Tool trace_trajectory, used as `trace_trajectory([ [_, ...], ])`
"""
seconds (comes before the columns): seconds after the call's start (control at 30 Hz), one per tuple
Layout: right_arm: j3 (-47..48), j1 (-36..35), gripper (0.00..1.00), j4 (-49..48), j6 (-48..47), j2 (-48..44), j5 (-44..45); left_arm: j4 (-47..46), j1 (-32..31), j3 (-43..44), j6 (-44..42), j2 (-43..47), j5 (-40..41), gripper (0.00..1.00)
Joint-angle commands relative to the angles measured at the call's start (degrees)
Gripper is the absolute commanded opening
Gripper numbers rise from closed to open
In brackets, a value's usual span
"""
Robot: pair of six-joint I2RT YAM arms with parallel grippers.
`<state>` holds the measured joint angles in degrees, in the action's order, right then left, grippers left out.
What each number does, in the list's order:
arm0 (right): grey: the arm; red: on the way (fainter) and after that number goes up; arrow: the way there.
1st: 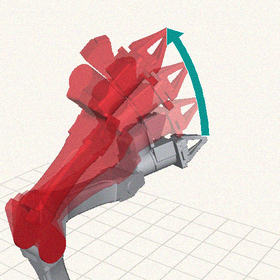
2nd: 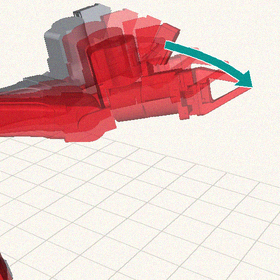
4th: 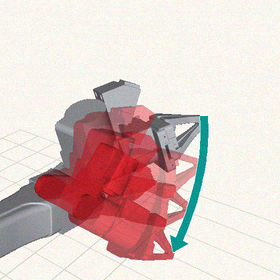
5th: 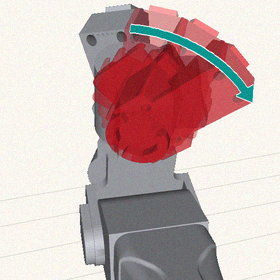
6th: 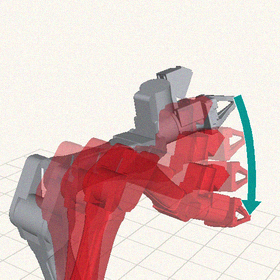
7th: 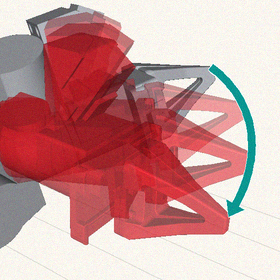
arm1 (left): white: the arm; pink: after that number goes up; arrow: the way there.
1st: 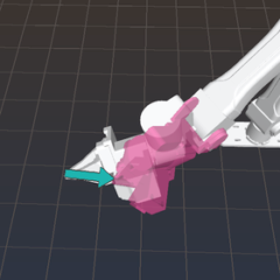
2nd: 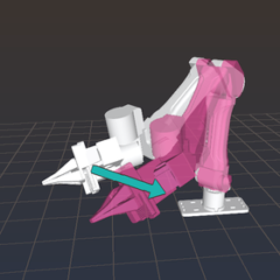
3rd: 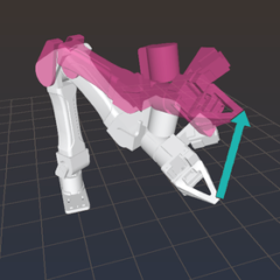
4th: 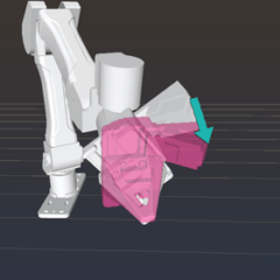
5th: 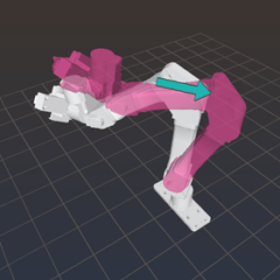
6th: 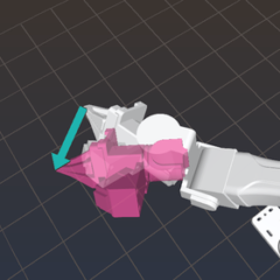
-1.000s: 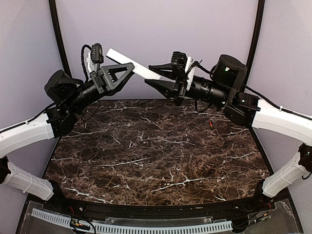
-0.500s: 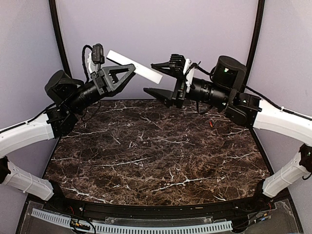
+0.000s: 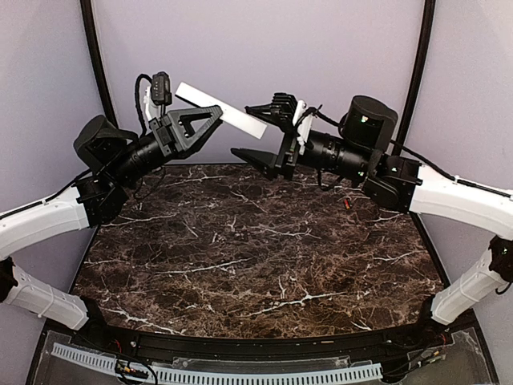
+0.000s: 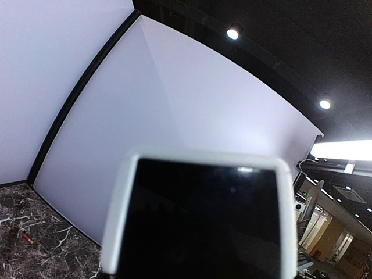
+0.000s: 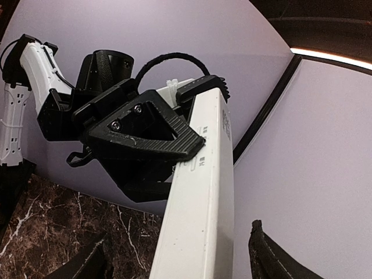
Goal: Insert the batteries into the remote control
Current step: Remove the battery cover from the remote control.
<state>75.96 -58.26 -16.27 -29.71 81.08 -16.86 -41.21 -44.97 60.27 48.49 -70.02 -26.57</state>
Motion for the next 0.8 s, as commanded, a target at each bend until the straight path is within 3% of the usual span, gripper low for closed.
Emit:
trace_trajectory([
  [0.0, 2.43, -0.85, 0.73, -3.40, -0.33, 1.88, 0.50, -1.77, -0.29, 0.05, 0.17, 0.87, -0.87, 0.00],
  [0.27, 3.36, -1.17, 0.44, -3.01, -0.86, 2.63, 0.40, -1.36, -0.29, -0.41, 0.07, 0.76, -0.35, 0.00],
  [0.33, 3.19, -1.25, 0.47, -3.18, -1.08, 2.57, 0.85, -1.19, -0.29, -0.48, 0.03, 0.84, -0.02, 0.00],
  [0.4, 3.12, -1.44, 0.62, -3.44, -1.29, 2.51, 1.75, -0.89, -0.29, -0.60, 0.03, 0.91, 0.30, 0.00],
  [0.47, 3.05, -1.55, 0.64, -4.08, -1.55, 2.45, 3.14, -0.81, -0.29, -0.75, 0.04, 1.01, 0.63, 0.00],
  [0.77, 3.97, -2.59, 0.40, -5.00, -3.39, 3.59, 5.32, -0.20, -0.29, -0.98, -0.15, 1.10, 1.10, 0.00],
])
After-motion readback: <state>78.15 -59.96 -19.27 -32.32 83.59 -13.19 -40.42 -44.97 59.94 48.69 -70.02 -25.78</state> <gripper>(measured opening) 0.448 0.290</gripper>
